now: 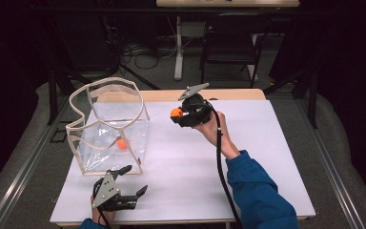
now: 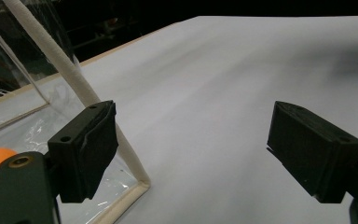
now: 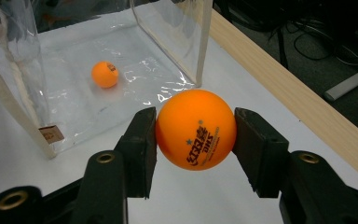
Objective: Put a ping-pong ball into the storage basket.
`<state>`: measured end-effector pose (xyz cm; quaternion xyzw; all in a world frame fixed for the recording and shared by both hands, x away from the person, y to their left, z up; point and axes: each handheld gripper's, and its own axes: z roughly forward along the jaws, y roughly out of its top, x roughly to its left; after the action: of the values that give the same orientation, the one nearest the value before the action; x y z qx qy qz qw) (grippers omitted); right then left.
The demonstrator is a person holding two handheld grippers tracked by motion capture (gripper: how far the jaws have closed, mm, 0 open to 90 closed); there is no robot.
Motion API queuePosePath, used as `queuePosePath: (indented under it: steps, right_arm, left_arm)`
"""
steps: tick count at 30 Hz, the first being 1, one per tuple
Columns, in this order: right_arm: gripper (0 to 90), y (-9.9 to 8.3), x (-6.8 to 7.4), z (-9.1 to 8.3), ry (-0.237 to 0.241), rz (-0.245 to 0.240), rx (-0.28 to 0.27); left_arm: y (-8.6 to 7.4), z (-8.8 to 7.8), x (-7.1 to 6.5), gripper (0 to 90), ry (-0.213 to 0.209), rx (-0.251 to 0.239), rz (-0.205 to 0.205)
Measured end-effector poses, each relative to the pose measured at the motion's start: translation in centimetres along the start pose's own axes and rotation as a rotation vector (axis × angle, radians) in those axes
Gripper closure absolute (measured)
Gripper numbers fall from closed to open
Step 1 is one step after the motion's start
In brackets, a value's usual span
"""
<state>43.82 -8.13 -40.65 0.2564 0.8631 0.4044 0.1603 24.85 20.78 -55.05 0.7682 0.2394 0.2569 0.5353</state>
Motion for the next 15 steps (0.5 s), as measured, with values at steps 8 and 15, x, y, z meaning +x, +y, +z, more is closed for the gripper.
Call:
queuePosePath:
  steps: [8, 15]
  right_arm:
    - [50.9, 0.6, 0.0, 0.0, 0.007, -0.003, -0.011]
    - [50.9, 1.2, 0.1, 0.0, 0.007, -0.007, -0.014]
  left_arm:
    - [0.0, 0.0, -0.1, 15.9, -0.001, 0.001, 0.003]
    - [0.1, 0.0, -0.1, 15.9, 0.0, -0.001, 0.003]
